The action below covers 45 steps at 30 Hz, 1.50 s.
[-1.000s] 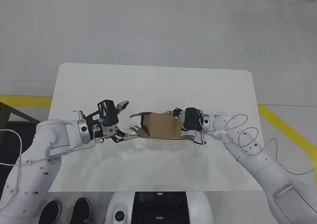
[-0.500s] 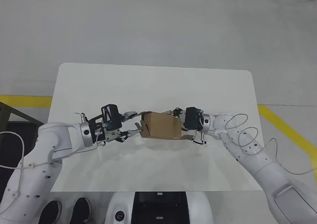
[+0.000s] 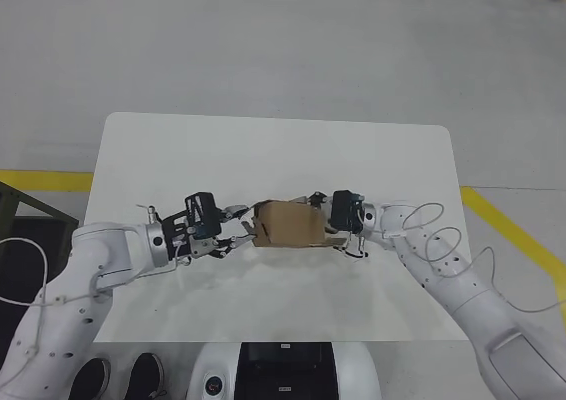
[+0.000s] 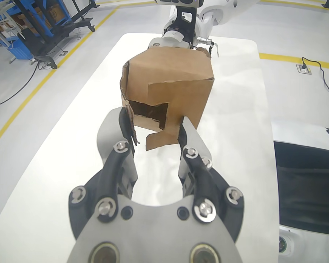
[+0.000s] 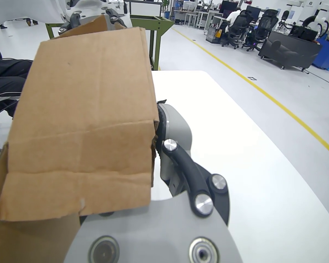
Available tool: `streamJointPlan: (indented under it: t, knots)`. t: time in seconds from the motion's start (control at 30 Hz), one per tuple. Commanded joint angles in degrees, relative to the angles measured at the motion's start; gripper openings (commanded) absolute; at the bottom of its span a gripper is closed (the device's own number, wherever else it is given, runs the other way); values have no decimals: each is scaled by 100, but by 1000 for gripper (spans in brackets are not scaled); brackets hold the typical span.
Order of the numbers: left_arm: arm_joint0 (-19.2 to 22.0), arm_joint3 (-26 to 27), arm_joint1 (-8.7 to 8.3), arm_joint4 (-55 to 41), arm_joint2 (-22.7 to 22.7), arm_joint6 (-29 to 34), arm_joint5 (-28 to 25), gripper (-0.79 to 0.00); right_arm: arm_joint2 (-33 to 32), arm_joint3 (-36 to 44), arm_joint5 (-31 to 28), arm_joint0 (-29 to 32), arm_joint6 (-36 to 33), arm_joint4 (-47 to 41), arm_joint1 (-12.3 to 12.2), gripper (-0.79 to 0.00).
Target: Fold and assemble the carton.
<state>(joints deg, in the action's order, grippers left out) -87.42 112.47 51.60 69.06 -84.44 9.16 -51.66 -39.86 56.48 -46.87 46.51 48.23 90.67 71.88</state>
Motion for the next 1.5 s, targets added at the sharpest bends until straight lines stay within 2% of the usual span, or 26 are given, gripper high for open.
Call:
streamJointPlan:
  t: [0.0,0.07,0.13,0.17,0.6,0.97,1.47]
  knots:
    - [-9,9,1,5,6,8,44,-579,-10,-3,1,7,-14,-31,4,-785]
    - [-14,25,1,12,14,2,63,-637,-22,-13,-10,13,-33,-65,8,-785]
    - [-16,44,0,21,21,-4,68,-742,-39,-27,-14,12,-57,-111,14,-785]
    - [-15,54,-1,28,26,-10,63,-742,-42,-28,-21,12,-67,-120,16,-785]
    - [197,-27,11,87,256,67,64,-471,-59,6,-60,10,-112,-94,34,-785]
    - [385,-71,18,17,410,125,15,-437,-26,-3,-101,-13,-132,-66,69,-785]
    - [519,-172,33,-162,568,271,153,-459,122,39,-98,-82,-168,181,130,-785]
